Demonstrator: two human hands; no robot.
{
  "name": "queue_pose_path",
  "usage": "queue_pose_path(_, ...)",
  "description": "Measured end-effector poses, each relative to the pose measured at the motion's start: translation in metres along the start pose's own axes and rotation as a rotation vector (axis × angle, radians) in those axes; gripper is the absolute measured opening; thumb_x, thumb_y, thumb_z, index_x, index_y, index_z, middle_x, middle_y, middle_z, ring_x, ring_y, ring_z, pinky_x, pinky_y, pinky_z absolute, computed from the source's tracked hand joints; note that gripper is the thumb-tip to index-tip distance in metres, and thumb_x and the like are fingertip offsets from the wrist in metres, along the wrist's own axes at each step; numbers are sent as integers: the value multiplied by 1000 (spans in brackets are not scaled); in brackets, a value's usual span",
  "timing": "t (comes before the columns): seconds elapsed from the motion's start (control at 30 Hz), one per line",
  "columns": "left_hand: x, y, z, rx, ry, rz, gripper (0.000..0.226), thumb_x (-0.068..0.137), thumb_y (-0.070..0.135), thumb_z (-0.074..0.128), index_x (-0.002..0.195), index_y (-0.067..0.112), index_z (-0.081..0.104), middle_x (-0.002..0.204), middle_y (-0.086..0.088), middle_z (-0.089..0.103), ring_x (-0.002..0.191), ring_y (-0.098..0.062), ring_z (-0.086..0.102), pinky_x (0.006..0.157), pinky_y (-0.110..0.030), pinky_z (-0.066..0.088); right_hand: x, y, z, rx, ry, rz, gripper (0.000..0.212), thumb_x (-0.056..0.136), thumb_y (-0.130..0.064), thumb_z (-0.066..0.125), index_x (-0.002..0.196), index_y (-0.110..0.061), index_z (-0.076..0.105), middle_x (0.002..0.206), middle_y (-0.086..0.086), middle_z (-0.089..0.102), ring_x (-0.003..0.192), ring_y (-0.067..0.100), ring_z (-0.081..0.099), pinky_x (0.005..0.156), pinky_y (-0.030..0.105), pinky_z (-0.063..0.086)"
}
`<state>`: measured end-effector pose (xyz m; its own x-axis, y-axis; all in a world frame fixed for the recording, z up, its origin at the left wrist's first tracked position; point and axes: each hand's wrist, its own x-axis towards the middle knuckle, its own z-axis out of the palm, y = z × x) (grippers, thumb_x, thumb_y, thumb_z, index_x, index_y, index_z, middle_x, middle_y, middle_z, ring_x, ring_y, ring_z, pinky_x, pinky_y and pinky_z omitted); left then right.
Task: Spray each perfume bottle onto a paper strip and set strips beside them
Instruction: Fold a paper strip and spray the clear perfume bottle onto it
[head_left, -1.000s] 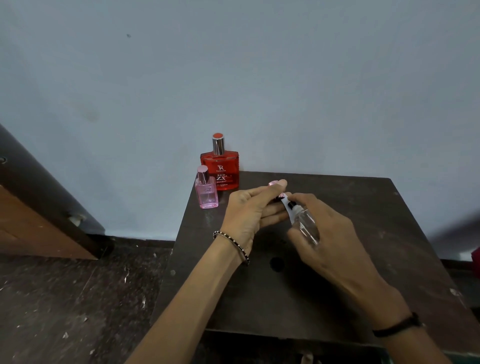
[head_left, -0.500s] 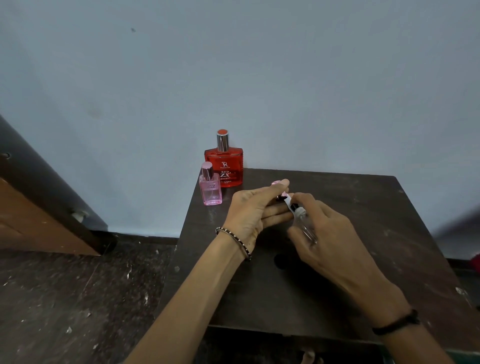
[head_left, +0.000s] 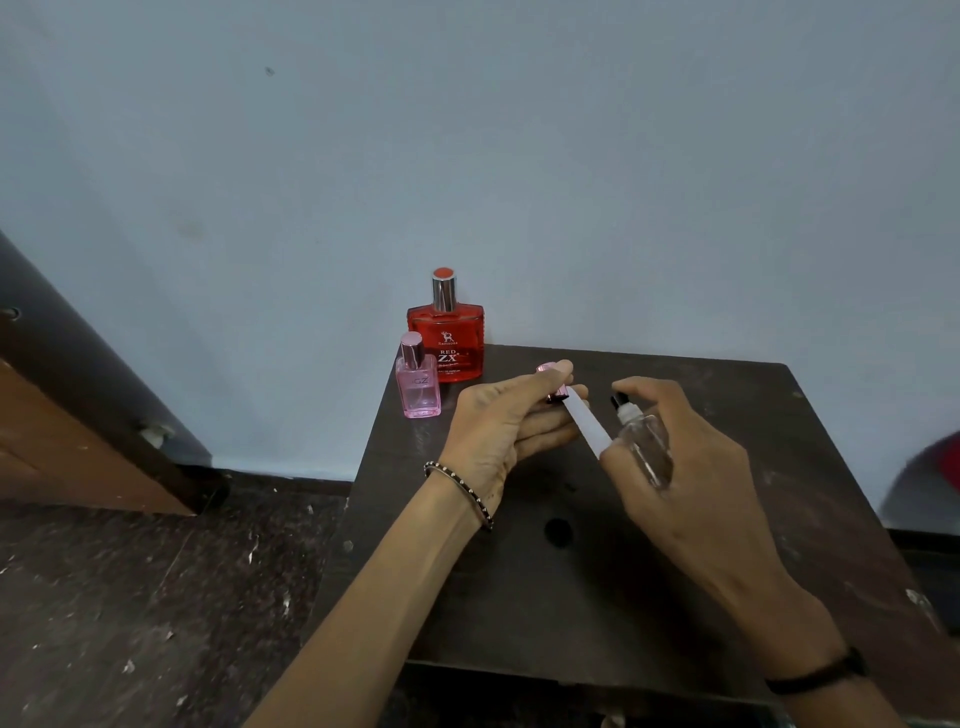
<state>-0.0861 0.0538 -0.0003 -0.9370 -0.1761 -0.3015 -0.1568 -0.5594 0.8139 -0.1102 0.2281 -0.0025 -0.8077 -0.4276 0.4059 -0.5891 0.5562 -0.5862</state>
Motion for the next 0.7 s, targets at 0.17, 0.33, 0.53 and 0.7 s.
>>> queue_pose_path(0.17, -1, -1, 1, 6, -18, 10, 23, 78, 24, 80, 94, 8, 78, 96, -16, 78, 90, -27, 76, 67, -31, 62, -1, 0, 1, 17, -16, -69, 47, 82, -21, 69, 126, -17, 56, 100, -5, 64, 81, 4, 61, 74, 12, 45)
queue_pose_path(0.33, -2, -1, 4, 49, -13, 7, 21, 74, 28, 81, 87, 12, 80, 93, -12, 79, 84, -27, 77, 62, -31, 62, -2, 3, 6, -95, -95, -122, 55, 81, -32, 63, 134, -20, 56, 107, 0, 64, 80, 12, 58, 69, 25, 53)
queue_pose_path(0.53, -3, -1, 4, 85, -37, 9, 26, 69, 32, 83, 86, 13, 80, 93, -13, 79, 84, -29, 77, 63, -32, 62, -2, 4, 7, -100, -128, -126, 50, 82, -33, 61, 131, -20, 56, 99, -2, 61, 75, 12, 56, 66, 23, 52)
queue_pose_path(0.7, -4, -1, 4, 70, -32, 19, 23, 69, 29, 83, 84, 11, 81, 90, -13, 79, 82, -29, 77, 62, -31, 62, -2, 0, 17, -170, -184, -78, 54, 88, -37, 52, 140, -28, 42, 100, -10, 51, 75, 7, 52, 67, 20, 47)
